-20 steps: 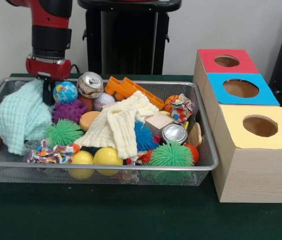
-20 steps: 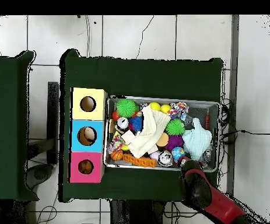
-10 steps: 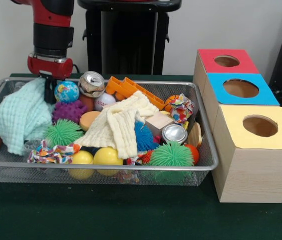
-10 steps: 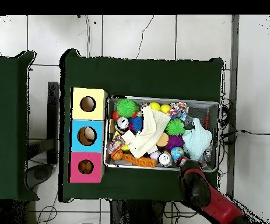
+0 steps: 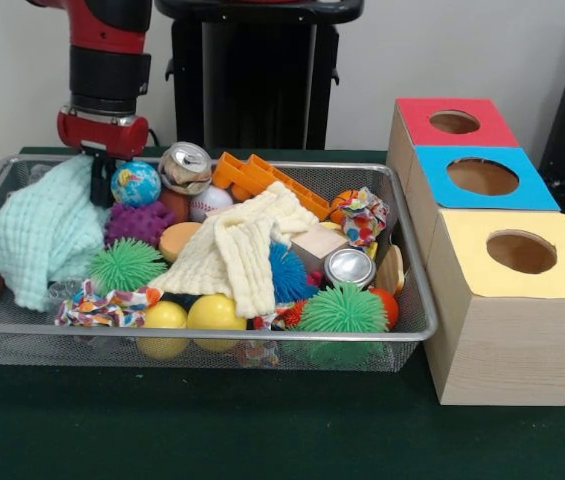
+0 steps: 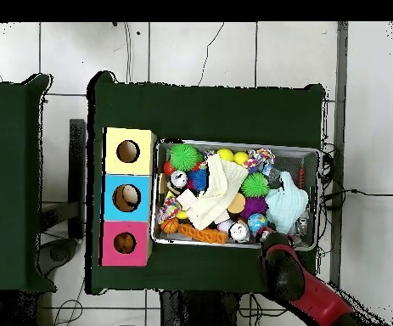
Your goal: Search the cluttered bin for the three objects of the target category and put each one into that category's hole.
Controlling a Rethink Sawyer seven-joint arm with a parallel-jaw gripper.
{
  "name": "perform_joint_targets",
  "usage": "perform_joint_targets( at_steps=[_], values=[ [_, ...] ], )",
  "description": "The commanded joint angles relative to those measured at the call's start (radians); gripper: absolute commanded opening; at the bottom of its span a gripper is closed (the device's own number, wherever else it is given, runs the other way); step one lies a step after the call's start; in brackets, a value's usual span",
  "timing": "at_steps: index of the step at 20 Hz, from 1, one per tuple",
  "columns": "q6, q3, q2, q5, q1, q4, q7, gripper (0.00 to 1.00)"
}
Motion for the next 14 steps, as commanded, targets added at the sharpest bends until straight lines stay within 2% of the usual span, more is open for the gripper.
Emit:
perform_joint_targets(
  at_steps=[1,3,8,12,14],
  values=[
    [0.084,-0.024,0.072,-0.011,0.102,0.079,0.176,0.00],
    [0.028,-0.038,0.059,-0.012,0.129,0.076,0.190,0.00],
    [-0.020,-0.044,0.020,-0.008,0.144,0.096,0.229,0.00],
    [-0.071,-0.032,0.001,-0.024,0.126,0.100,0.251,0.00],
    [-0.043,-0.008,-0.018,-0.022,0.108,0.086,0.243,0.00]
  ],
)
